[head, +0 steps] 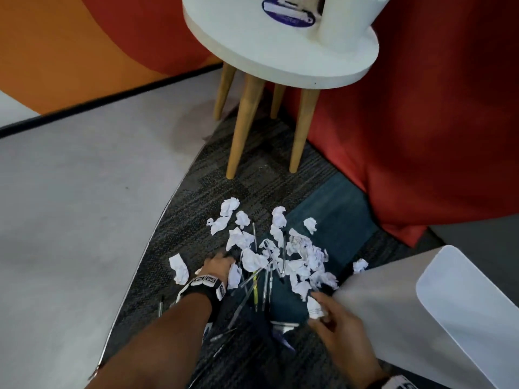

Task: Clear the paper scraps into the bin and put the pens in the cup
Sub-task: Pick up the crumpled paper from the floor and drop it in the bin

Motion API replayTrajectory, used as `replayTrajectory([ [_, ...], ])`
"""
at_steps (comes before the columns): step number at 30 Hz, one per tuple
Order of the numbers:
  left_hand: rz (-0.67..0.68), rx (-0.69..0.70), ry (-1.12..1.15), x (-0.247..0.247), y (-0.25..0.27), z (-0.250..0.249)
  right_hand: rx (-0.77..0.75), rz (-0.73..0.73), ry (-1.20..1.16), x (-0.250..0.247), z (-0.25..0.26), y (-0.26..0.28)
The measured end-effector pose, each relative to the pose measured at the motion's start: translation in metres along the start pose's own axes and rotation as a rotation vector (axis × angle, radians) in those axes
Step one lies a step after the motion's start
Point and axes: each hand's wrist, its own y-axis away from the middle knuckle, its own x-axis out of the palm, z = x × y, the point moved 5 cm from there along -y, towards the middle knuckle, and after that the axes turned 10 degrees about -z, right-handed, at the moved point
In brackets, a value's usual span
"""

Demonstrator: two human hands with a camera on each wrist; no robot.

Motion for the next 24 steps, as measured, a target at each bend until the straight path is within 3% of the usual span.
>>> replayTrajectory([
  [3, -0.036, 0.004, -0.032, -0.001, -0.001, -0.009, 0.103, -0.052, -0.073, -0.013, -0.016, 0.004],
  [7, -0.119, -0.039, 0.092, -0.017, 0.012, -0.018, 0.098, -0.139, -0.152, -0.030, -0.017, 0.006],
  [10, -0.278, -0.008, 0.260, -0.042, 0.031, -0.044, 0.093, -0.205, -0.215, -0.050, -0.005, 0.008],
  [12, -0.373, 0.091, 0.353, -0.061, 0.050, -0.076, 0.105, -0.250, -0.260, -0.063, -0.006, 0.010],
  [17, -0.454, 0.359, 0.536, -0.114, 0.110, -0.181, 0.125, -0.422, -0.338, -0.111, -0.005, 0.021],
  [20, -0.461, 0.482, 0.647, -0.137, 0.132, -0.239, 0.174, -0.604, -0.507, -0.143, -0.010, 0.029],
  [24, -0.465, 0.640, 0.687, -0.152, 0.150, -0.298, 0.238, -0.841, -0.561, -0.179, -0.023, 0.038],
])
